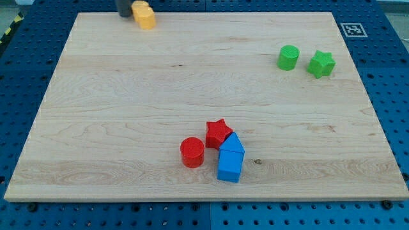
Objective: Separate the yellow blocks
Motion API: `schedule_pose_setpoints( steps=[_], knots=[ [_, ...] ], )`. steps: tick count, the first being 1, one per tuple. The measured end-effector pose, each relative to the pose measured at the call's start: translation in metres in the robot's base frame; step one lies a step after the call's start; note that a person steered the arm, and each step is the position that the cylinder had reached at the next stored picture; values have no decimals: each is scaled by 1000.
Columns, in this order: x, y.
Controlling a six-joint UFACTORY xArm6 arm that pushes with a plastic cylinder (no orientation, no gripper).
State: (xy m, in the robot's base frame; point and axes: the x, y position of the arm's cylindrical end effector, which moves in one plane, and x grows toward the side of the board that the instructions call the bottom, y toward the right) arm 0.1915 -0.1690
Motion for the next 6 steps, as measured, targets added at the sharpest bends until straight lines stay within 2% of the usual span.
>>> schedule_pose_setpoints(
  steps=[2,6],
  knots=[
    [3,43],
    [47,56]
  ],
)
